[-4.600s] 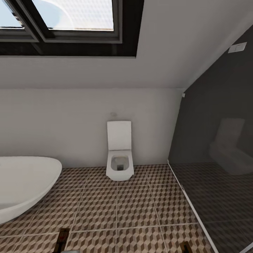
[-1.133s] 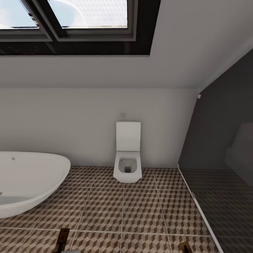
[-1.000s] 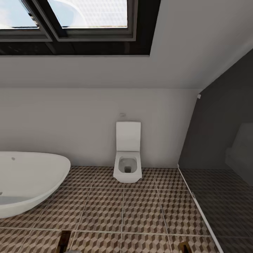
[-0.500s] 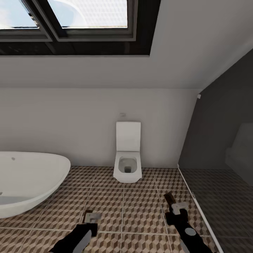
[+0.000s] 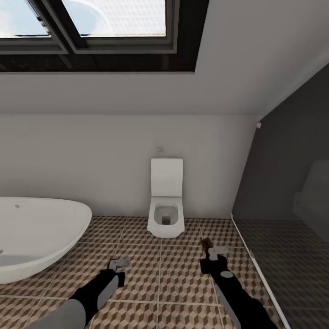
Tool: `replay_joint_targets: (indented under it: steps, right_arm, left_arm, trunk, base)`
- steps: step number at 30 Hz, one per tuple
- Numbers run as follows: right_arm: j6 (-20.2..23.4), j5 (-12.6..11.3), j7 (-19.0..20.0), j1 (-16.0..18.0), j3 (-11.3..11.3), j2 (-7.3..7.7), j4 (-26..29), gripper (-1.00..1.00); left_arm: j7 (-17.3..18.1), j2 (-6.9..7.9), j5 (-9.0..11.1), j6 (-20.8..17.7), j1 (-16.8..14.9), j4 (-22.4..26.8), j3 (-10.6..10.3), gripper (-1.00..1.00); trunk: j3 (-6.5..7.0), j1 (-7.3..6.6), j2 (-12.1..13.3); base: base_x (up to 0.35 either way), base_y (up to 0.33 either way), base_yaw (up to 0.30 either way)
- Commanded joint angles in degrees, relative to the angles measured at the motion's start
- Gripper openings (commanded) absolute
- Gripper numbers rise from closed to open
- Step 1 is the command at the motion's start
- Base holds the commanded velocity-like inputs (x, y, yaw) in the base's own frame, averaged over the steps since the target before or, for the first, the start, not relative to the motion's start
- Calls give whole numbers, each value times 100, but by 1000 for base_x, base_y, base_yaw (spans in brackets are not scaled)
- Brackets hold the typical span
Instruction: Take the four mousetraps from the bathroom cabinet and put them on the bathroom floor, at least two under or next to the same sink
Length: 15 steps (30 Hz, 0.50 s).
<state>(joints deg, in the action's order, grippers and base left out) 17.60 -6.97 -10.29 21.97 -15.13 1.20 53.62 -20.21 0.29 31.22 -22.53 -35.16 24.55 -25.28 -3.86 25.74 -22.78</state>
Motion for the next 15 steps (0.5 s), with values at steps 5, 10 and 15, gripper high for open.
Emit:
replay_joint_targets:
  steps: [5,10,15]
  right_arm:
    - [34,-150,-125,5,32,-155,-35,-100]
    - [24,-193,-166,3,44,-223,-29,-100]
    - [25,-197,-174,4,45,-204,-24,-100]
  left_arm:
    - [299,-36,17,-22,-8,-110,-38,-100]
    - [659,-8,16,-18,-8,151,-39,-100]
    - [692,113,16,-34,-8,719,-44,-100]
  trunk:
    - [-13,4,-14]
    - [-13,4,-14]
    - [-13,4,-14]
  base:
    - [0,0,0]
    - [0,0,0]
    - [0,0,0]
